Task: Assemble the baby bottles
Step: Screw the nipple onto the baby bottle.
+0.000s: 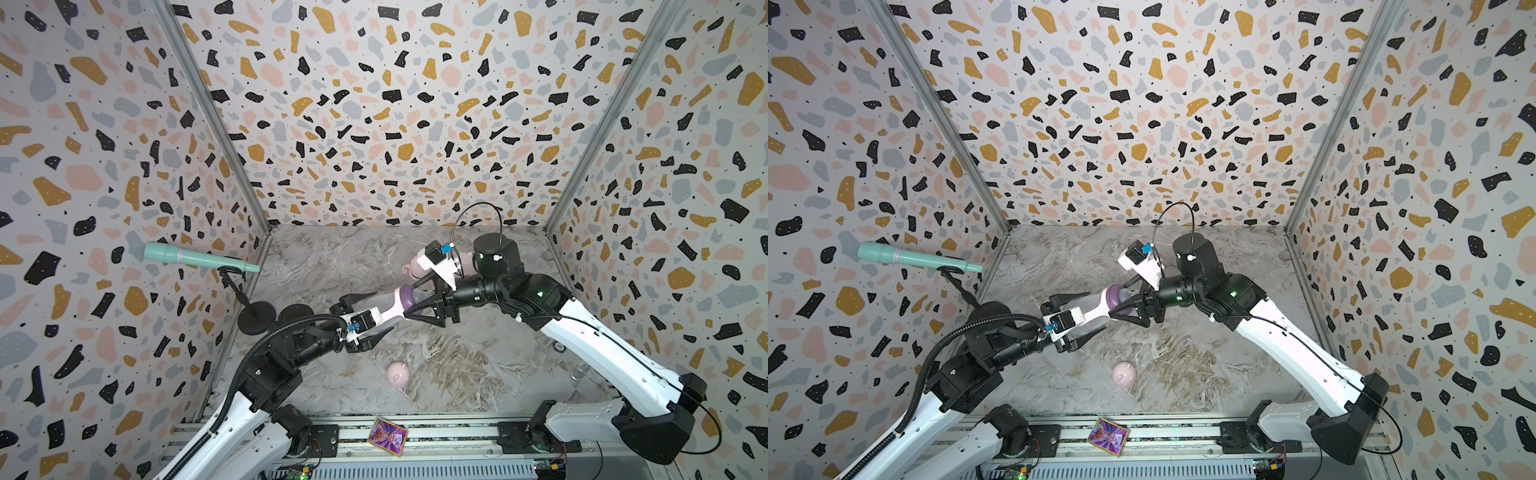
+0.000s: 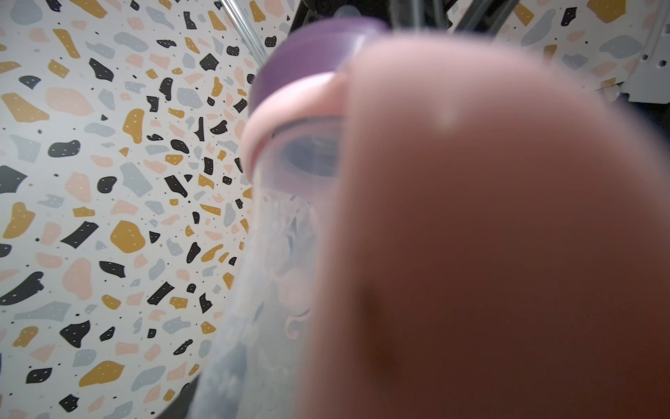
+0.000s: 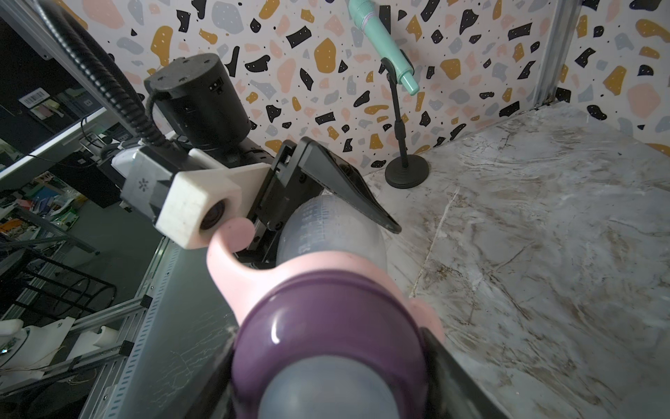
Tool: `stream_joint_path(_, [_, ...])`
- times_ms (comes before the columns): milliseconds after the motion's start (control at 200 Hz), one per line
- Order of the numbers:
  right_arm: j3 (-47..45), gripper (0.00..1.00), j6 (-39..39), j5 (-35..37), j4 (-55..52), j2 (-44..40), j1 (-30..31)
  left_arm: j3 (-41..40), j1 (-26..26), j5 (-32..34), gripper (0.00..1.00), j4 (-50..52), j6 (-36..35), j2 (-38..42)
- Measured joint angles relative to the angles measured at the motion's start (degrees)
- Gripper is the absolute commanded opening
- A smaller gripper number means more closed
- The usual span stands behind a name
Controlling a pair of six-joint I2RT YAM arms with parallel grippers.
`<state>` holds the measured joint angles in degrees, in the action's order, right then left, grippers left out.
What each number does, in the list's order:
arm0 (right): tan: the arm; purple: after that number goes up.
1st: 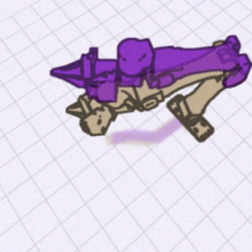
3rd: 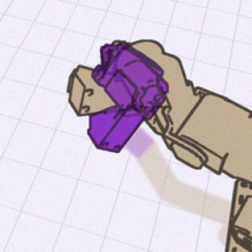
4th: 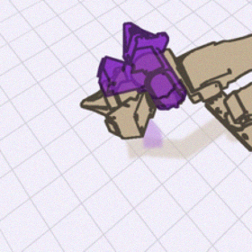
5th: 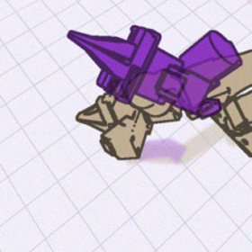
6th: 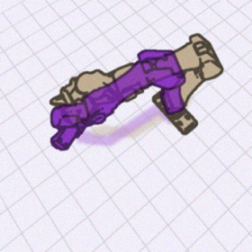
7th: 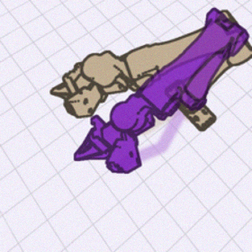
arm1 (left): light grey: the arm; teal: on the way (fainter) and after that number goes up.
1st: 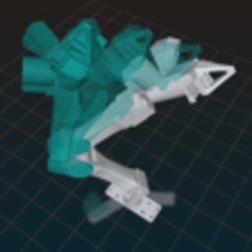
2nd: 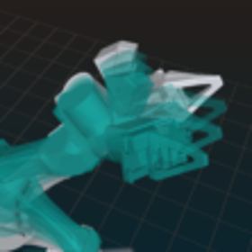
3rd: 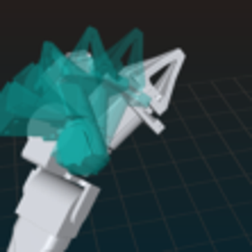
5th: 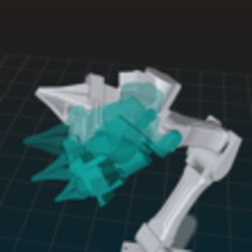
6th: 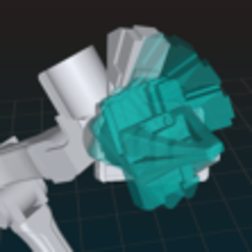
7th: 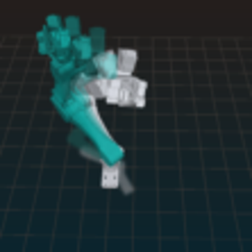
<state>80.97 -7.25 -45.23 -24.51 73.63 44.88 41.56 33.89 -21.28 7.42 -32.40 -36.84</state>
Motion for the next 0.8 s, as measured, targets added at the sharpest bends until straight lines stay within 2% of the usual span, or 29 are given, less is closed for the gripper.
stream_joint_path(310, [0.4, 0.00, -6.6, -1.5, 2.7, 2.1, -0.5, -0.7, 0.0, 3.8, 0.00, -0.2, -1.3, 1.6])
stream_joint_path(666, [1.8, 0.00, -11.9, -1.4, 2.1, 2.7, -1.2, -0.7, 0.0, 4.3, 0.00, -1.8, -1.1, 0.8])
stream_joint_path(686, [1.8, 0.08, -12.2, -1.4, 2.1, 2.7, -1.2, -0.7, 0.0, 4.3, 0.00, -1.8, -1.1, 0.8])
stream_joint_path(766, [2.7, 0.58, -12.3, -1.4, 1.2, 3.0, -1.2, -0.6, 0.0, 4.1, 0.00, -1.9, -1.0, 0.9])
stream_joint_path(796, [3.2, 0.73, -11.8, -1.2, 0.3, 3.0, -1.2, -0.3, 0.0, 3.7, 0.00, -1.8, -0.9, 0.7])
